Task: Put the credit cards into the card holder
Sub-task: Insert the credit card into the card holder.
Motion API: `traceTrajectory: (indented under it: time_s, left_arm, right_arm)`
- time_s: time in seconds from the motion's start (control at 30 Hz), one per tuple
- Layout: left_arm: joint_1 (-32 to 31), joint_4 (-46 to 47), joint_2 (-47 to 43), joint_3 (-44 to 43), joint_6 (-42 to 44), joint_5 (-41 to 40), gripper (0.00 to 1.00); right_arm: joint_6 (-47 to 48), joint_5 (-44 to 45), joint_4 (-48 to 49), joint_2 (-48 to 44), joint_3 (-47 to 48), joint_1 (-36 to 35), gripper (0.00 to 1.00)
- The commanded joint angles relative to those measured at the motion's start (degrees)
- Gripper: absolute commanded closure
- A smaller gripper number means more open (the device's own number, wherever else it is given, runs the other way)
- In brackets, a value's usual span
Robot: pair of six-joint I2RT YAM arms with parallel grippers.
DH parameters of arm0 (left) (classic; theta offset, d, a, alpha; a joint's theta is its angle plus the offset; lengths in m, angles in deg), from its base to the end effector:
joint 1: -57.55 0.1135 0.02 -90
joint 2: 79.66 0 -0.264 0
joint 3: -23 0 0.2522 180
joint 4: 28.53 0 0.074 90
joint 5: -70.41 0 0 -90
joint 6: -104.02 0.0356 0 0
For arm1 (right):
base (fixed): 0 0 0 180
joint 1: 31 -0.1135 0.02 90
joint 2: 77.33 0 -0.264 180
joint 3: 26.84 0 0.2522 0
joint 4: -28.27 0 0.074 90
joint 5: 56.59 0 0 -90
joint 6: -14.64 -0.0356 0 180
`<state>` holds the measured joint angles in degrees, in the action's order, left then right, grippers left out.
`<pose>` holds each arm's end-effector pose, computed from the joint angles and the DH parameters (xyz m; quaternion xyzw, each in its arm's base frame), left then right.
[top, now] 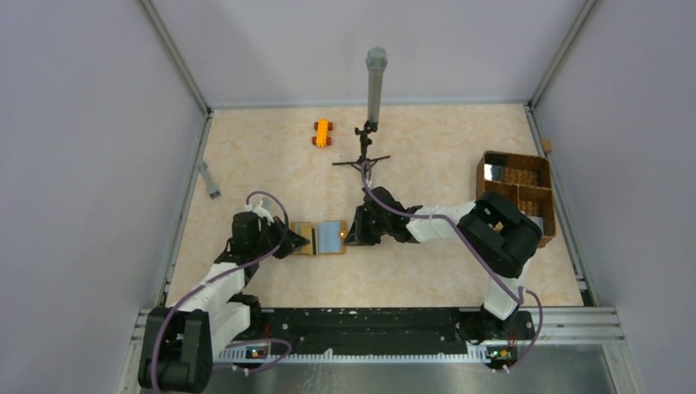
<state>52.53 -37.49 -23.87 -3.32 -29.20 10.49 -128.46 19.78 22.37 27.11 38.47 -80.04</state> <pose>0.1710 -0.0329 0.1426 -0.1779 0.8587 -0.3849 0.2879 0.2285 0.2760 0.1332 -0.0129 0.9185 0.3643 0.1533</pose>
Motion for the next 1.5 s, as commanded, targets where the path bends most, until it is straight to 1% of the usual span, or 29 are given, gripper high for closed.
traceTrajectory:
  time_s: [0.0, 0.03, 0.07, 0.27, 0.47, 0.9, 1.2, 1.47]
  left_arm:
    - [0.6, 4.4, 0.6, 1.0, 0.0, 2.1, 1.00]
    - [0.7, 4.9, 0.7, 1.0, -0.1, 2.6, 1.00]
    - [0.8, 5.5, 0.7, 1.2, -0.3, 3.1, 1.00]
    - [0.9, 9.5, 1.0, 1.7, -0.3, 5.4, 1.00]
    - [1.0, 13.1, 4.5, 2.0, -0.3, 6.6, 1.00]
    - [1.1, 13.6, 7.3, 2.0, 0.5, 3.0, 1.00]
    - [1.1, 17.9, 11.3, 2.6, -1.3, 4.5, 1.00]
    - [1.1, 21.6, 14.2, 3.6, -3.1, 3.6, 1.00]
  right_arm:
    - [-0.2, 2.8, -0.6, 1.0, 0.5, -0.7, 0.92]
    - [0.0, 3.4, -1.4, 1.1, 0.8, -0.8, 0.98]
    - [0.2, 4.1, -2.4, 1.3, 1.2, -0.7, 1.00]
    - [2.0, 8.2, -7.3, 1.1, 2.7, -0.7, 1.00]
    - [2.5, 8.5, -7.7, 1.2, 3.3, -0.7, 1.00]
    - [2.9, 9.4, -10.0, 0.9, 3.7, -0.8, 1.00]
    - [3.1, 9.8, -10.8, 0.9, 4.1, -0.7, 1.00]
    - [3.0, 9.8, -10.9, 0.9, 4.3, -0.9, 1.00]
